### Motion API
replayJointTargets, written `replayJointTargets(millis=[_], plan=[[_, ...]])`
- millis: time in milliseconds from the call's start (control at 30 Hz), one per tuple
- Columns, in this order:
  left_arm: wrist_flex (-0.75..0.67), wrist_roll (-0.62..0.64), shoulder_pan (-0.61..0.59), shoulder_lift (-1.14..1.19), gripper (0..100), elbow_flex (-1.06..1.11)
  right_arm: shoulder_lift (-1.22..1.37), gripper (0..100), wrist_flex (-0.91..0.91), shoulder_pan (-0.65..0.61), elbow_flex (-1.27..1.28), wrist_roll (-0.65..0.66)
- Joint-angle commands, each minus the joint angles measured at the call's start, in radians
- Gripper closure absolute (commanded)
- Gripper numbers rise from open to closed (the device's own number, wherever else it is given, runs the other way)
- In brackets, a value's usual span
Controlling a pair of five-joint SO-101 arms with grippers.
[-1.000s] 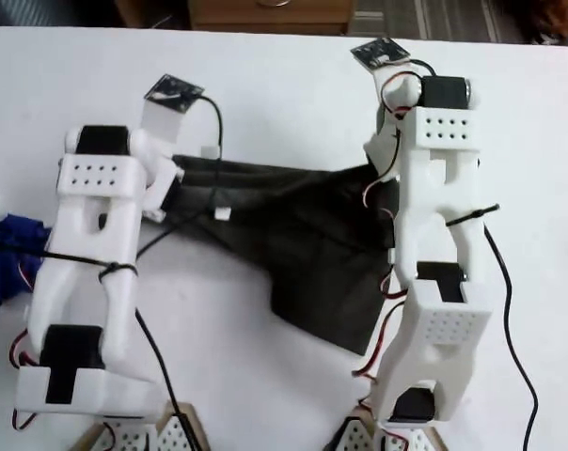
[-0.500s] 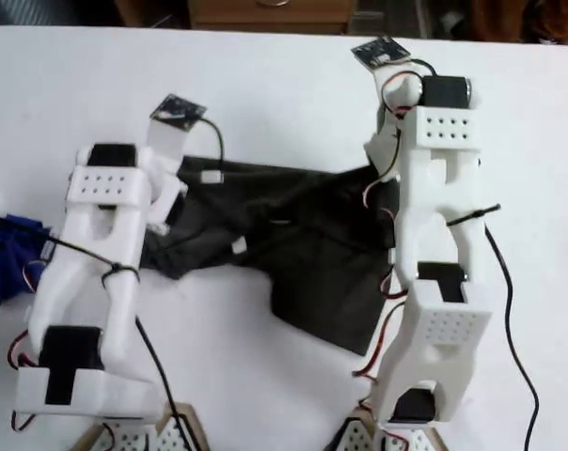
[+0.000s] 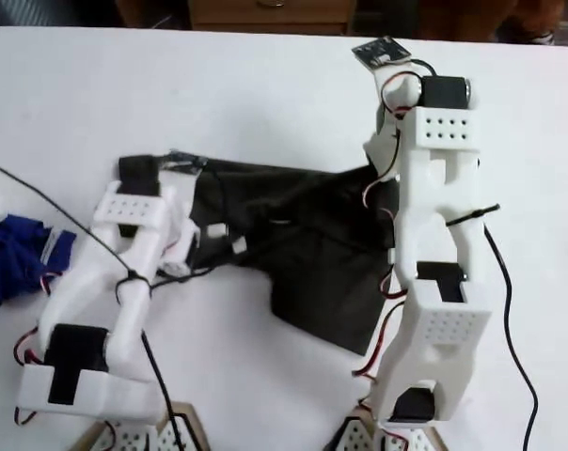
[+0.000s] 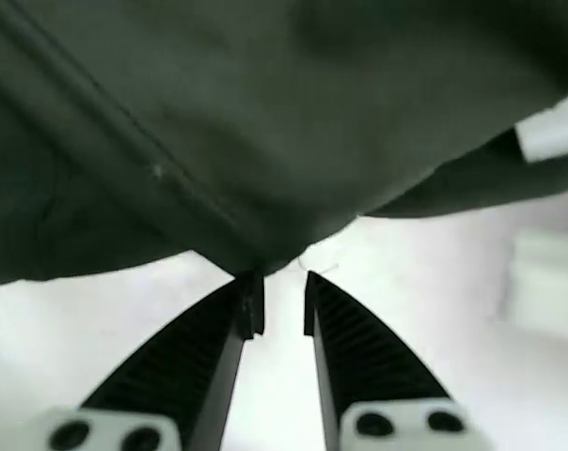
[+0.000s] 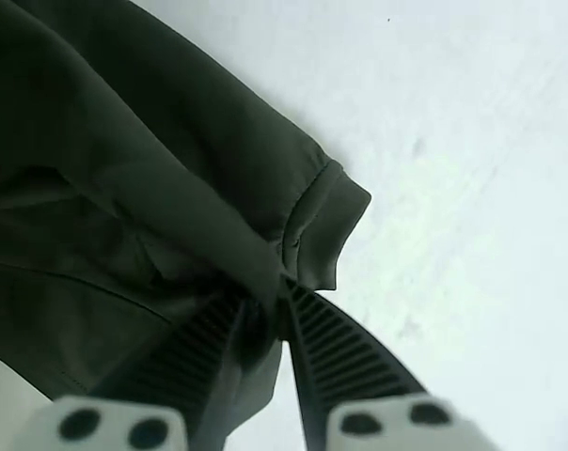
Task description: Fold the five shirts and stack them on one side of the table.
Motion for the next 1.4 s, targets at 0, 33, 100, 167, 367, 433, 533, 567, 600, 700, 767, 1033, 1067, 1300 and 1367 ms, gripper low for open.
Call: replayJointTargets(millis=[0,33,100,167,367,433,533,567,600,700,767,1033,1067,1300,1367], plan=[[-0.069,0.051,0.034,-0.005,90,0.018,-0.070,98.1,0.024,-0.008,-0.003,-0.009],[-0.091,0.054,0.034,-0.006,90,0.027,-0.070,98.1,0.024,-0.008,-0.003,-0.008],[-0.103,0.064,0.026,-0.011,90,0.035,-0.070,98.1,0.024,-0.008,-0.003,-0.008],[-0.092,0.092,0.014,-0.011,90,0.028,-0.070,98.1,0.024,-0.008,-0.003,-0.008],[-0.069,0.091,-0.074,-0.011,90,0.030,-0.070,98.1,0.024,-0.007,-0.003,-0.008],[-0.048,0.091,-0.100,-0.011,90,0.028,-0.067,98.1,0.024,-0.007,-0.003,-0.006],[-0.043,0.097,-0.115,-0.011,90,0.031,-0.064,98.1,0.024,-0.007,-0.003,-0.005],[-0.043,0.097,-0.117,-0.011,90,0.031,-0.064,98.1,0.024,-0.007,-0.003,-0.005],[-0.043,0.097,-0.112,-0.011,90,0.031,-0.064,98.1,0.024,-0.007,-0.003,-0.005],[-0.031,0.098,-0.092,-0.011,90,0.028,-0.064,98.1,0.024,-0.007,-0.003,-0.005],[-0.029,0.100,-0.074,-0.011,87,0.030,-0.064,98.1,0.024,-0.007,-0.003,-0.005],[-0.011,0.161,-0.064,-0.008,76,0.028,-0.070,98.1,0.024,-0.007,-0.003,-0.005],[-0.020,0.161,-0.066,-0.008,76,0.030,-0.070,98.1,0.024,-0.007,-0.003,-0.005],[-0.100,0.195,-0.061,-0.005,78,0.038,-0.070,98.1,0.024,-0.008,-0.003,-0.005],[-0.117,0.203,-0.044,-0.005,78,0.033,-0.070,98.1,0.024,-0.008,-0.003,-0.005]])
